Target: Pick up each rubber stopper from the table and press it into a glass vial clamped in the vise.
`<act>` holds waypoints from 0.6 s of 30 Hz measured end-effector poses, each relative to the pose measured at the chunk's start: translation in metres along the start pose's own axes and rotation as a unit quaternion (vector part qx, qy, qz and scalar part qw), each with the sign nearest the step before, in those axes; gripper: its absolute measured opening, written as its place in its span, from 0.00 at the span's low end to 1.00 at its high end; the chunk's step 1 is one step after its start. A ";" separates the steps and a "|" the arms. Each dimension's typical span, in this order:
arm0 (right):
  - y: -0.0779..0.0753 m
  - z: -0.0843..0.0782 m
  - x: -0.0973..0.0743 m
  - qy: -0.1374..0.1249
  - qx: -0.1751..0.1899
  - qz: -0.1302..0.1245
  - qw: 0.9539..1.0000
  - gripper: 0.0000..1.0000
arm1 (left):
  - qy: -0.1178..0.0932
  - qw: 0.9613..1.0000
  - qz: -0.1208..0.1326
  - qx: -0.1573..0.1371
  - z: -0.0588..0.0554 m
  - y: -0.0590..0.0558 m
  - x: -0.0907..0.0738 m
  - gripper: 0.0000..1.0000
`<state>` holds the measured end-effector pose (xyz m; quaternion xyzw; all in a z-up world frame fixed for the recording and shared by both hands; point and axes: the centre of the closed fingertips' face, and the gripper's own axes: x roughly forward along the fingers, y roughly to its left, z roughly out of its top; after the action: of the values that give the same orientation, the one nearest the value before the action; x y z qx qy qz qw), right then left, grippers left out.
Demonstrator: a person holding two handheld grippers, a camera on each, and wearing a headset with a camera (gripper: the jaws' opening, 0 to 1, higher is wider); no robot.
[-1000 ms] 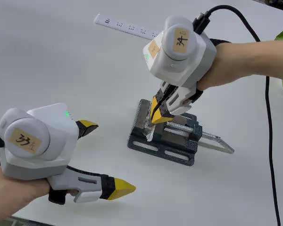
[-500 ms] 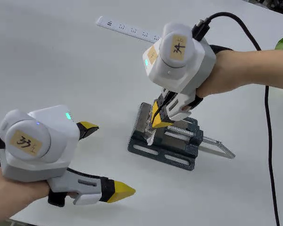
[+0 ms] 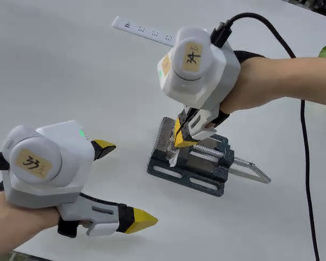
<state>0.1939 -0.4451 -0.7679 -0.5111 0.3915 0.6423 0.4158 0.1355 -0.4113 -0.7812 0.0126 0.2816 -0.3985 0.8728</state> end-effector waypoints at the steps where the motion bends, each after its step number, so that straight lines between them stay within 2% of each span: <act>1: 0.000 0.000 0.000 0.000 0.004 0.000 1.000 0.00 | 0.000 1.000 0.000 0.000 0.000 0.000 0.000 0.91; 6: -0.001 -0.001 0.001 0.004 0.014 0.003 1.000 0.00 | -0.001 1.000 0.000 -0.002 0.000 0.000 0.001 0.91; 13: -0.003 0.001 0.003 0.029 0.010 0.012 0.999 0.00 | -0.002 1.000 0.000 -0.003 0.001 0.000 0.002 0.91; 18: -0.002 0.000 0.003 0.042 0.023 0.009 0.999 0.00 | -0.003 1.000 0.002 -0.004 0.001 0.002 0.001 0.91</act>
<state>0.1950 -0.4439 -0.7707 -0.5245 0.4281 0.6146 0.4049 0.1380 -0.4110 -0.7817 0.0087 0.2807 -0.3952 0.8746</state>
